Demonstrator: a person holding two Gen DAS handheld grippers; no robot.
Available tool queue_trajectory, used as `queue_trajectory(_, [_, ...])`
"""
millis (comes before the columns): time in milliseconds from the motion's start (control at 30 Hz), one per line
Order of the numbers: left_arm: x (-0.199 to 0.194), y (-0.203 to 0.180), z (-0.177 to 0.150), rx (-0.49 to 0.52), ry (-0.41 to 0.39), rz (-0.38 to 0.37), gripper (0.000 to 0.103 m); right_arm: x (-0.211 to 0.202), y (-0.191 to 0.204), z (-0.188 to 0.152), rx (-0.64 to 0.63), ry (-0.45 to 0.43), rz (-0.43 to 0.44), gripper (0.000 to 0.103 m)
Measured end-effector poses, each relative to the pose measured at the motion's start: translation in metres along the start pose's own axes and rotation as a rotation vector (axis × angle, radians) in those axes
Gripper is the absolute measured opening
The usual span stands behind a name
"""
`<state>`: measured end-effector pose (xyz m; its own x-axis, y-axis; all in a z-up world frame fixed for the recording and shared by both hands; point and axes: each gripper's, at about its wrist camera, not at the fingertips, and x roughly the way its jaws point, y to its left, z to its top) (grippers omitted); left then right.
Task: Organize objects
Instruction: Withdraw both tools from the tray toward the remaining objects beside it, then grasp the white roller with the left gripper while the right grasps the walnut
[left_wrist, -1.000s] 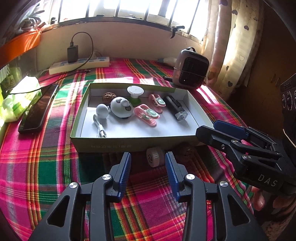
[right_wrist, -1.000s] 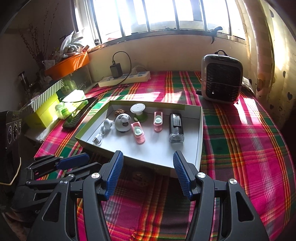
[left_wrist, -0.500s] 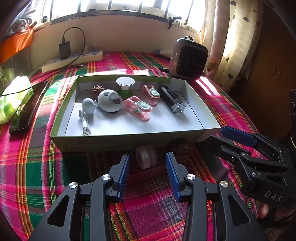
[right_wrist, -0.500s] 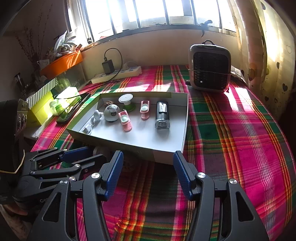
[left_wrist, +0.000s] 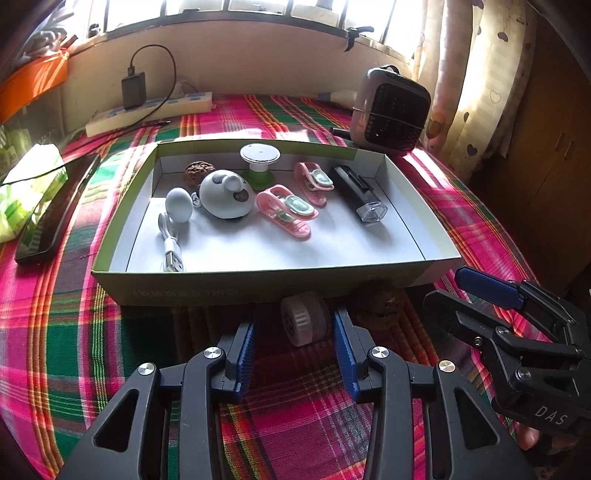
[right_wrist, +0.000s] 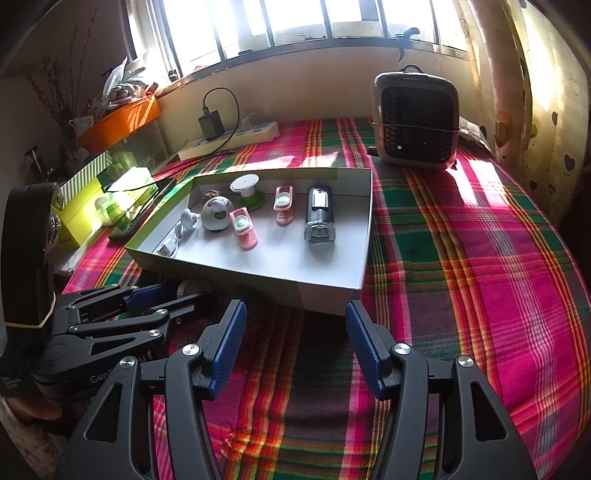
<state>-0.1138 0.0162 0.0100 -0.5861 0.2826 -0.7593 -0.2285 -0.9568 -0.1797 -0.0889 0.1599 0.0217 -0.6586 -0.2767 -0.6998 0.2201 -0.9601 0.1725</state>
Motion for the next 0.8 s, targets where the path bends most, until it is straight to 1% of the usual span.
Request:
queue_trajectory(33, [0.000, 0.000, 0.000, 0.001, -0.001, 0.003, 0.032, 0.000, 0.000, 0.000, 0.000, 0.002, 0.000, 0.057])
queue_trajectory(100, [0.000, 0.001, 0.000, 0.004, -0.002, 0.011, 0.023, 0.001, 0.001, -0.001, -0.001, 0.003, -0.001, 0.057])
queue_trajectory(233, [0.000, 0.003, -0.001, 0.000, -0.004, 0.010, 0.017, 0.001, 0.002, -0.002, -0.001, 0.007, -0.001, 0.057])
queue_trajectory(567, [-0.006, 0.009, -0.005, -0.014, -0.010, 0.014, 0.017, 0.007, 0.007, -0.003, -0.004, 0.027, -0.001, 0.057])
queue_trajectory(700, [-0.009, 0.016, -0.008, -0.030, -0.013, 0.018, 0.017, 0.013, 0.012, -0.004, -0.009, 0.052, 0.029, 0.057])
queue_trajectory(800, [-0.011, 0.019, -0.010, -0.037, -0.015, 0.015, 0.017, 0.017, 0.017, -0.005, -0.021, 0.067, 0.030, 0.057])
